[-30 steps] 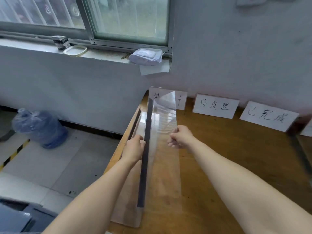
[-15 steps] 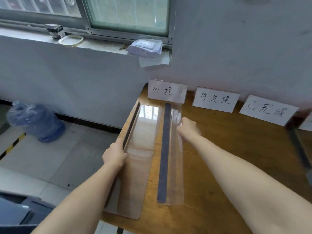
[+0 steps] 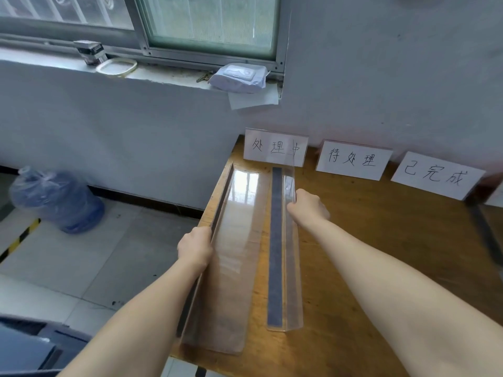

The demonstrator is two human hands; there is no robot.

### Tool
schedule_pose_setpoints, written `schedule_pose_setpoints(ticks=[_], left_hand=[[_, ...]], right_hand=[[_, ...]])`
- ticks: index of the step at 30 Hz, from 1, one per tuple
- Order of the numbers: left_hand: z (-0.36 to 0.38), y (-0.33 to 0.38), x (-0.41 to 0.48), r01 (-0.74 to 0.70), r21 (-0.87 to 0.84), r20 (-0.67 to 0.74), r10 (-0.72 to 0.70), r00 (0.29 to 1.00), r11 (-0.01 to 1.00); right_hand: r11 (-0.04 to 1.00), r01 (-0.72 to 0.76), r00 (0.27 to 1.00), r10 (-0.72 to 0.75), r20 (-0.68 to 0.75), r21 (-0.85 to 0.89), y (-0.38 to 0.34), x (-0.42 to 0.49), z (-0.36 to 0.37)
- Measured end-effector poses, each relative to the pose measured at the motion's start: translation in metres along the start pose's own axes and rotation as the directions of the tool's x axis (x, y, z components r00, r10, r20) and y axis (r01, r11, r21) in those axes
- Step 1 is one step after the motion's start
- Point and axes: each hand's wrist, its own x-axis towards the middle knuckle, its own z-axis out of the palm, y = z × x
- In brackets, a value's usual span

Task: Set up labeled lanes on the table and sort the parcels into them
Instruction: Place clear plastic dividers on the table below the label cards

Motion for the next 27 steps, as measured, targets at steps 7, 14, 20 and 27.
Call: schedule_pose_setpoints(ticks=[7, 14, 20, 27], left_hand=[[-0.005, 0.003, -0.005, -0.072, 0.074, -0.049, 0.076, 0.996, 0.995], [-0.010, 0.002, -0.008, -0.149, 0.072, -0.184, 0.160, 0.970, 0.986], [-0.012, 0.004, -0.005, -0.131, 0.079, -0.166, 0.143, 0.976, 0.988], [-0.022, 0.005, -0.006, -0.094, -0.287, -0.216, 0.032, 0.976, 0.953]], right_hand=[[1.000, 0.006, 1.000, -0.006, -0.012, 0.028, 0.004, -0.001, 0.005], [0.995, 0.028, 1.000, -0.029, 0.009, 0.092, 0.009, -0.005, 0.007], [0.996, 0.009, 1.000, -0.011, 0.025, 0.092, 0.006, -0.011, 0.003], [0.992, 0.003, 1.000, -0.007, 0.030, 0.127, 0.008, -0.014, 0.004]])
